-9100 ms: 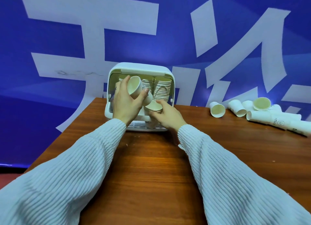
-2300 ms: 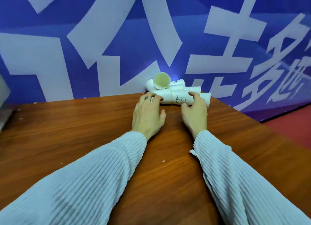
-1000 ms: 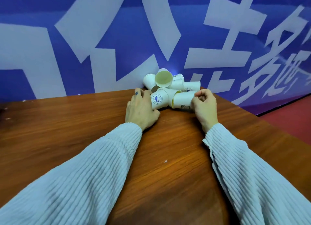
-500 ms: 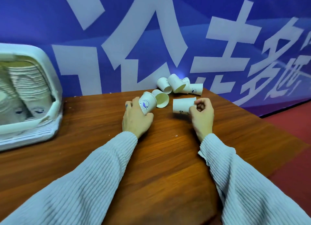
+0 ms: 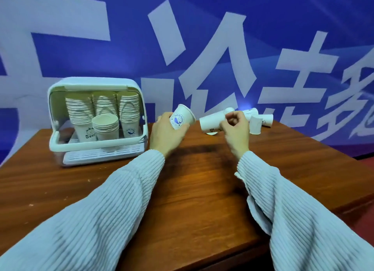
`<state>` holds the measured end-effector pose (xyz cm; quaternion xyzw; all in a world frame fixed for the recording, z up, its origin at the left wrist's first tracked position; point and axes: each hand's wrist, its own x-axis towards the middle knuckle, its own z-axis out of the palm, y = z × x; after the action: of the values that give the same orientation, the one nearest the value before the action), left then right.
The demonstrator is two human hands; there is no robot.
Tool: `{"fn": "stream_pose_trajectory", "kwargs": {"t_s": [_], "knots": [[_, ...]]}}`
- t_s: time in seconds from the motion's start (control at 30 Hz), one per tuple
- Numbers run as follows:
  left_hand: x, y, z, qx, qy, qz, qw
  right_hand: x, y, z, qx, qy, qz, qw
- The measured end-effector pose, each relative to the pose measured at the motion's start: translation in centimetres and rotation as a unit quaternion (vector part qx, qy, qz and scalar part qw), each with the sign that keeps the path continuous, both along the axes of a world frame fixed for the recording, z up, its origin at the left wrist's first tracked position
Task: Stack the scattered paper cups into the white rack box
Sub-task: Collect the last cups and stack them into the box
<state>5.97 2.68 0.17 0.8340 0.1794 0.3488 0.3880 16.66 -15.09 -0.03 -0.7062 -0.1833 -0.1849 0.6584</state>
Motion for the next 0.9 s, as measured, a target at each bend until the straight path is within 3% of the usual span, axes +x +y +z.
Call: {"fn": "stream_pose_trajectory", "kwargs": {"t_s": [0.23, 0.47, 0.63, 0.77, 0.9], "knots": [[-7.1, 6.6, 1.4, -0.045, -0.083, 0.106, 0.99, -4.5, 9.3, 1.6, -0.032, -0.02, 0.083, 0.996], [-12.7, 13.9, 1.3, -0.106, -0.179, 0.233, 0.95, -8.9, 19.7, 5.0, -0.085, -0.15, 0.164, 0.971], [-14.3, 17.0, 0.3, -0.12, -0.184, 0.254, 0.942, -10.2, 24.7, 4.9, -0.227, -0.219, 0.211, 0.925], [-14.6, 18.0, -0.3, -0.109, -0.167, 0.234, 0.952, -10.4, 25.9, 3.7, -0.408, -0.233, 0.211, 0.857], [-14.2, 18.3, 0.1, -0.066, -0.154, 0.204, 0.964, -10.4, 25.7, 2.4, -0.455, -0.22, 0.218, 0.835]]}}
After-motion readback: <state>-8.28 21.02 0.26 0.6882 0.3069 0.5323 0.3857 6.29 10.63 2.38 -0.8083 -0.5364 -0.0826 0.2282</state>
